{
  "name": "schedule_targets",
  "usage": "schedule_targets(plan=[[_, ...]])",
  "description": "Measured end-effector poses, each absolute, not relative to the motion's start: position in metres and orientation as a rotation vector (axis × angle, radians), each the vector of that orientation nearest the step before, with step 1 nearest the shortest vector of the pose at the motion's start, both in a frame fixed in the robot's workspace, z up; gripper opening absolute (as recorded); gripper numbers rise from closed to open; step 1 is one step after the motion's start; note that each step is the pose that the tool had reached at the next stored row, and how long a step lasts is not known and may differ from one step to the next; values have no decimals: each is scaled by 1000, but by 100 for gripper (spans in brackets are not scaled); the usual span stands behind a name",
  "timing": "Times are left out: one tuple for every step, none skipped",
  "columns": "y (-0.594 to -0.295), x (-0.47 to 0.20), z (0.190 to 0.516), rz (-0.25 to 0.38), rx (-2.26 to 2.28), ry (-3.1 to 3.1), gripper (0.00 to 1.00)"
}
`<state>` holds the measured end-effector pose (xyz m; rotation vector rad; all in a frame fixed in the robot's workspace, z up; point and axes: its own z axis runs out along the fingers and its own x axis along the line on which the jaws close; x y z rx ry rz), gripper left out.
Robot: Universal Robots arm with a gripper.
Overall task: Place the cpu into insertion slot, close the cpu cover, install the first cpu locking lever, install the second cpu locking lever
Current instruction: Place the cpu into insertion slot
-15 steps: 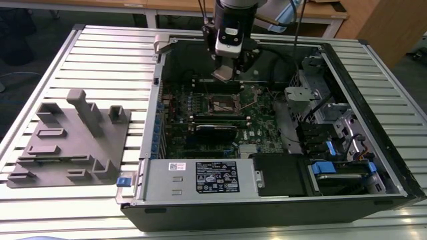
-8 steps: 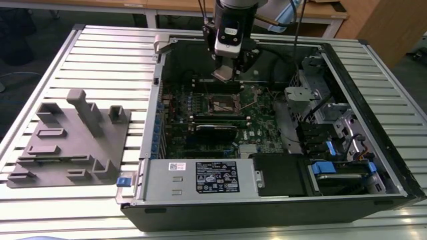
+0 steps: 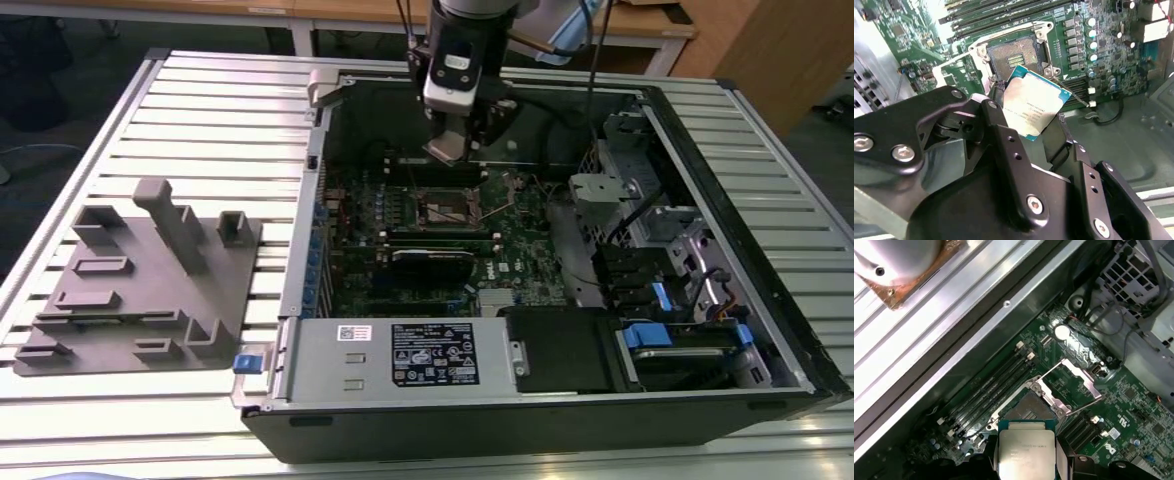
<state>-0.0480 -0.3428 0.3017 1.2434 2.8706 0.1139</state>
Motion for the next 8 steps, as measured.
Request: schedule_targets(plan=[[-343, -48, 302, 114, 1269, 2859, 54], [-343, -48, 302, 114, 1294, 2847, 54], [-343, -48, 301, 113, 1320, 2834, 54], [-343, -48, 301, 113, 1345, 2822, 54], [-343, -48, 301, 113, 1370, 2809, 54], [-343, -48, 301, 113, 1395, 2796, 54], [-343, -48, 301, 112, 1421, 2782, 54], [-343, -48, 301, 112, 1443, 2770, 54]])
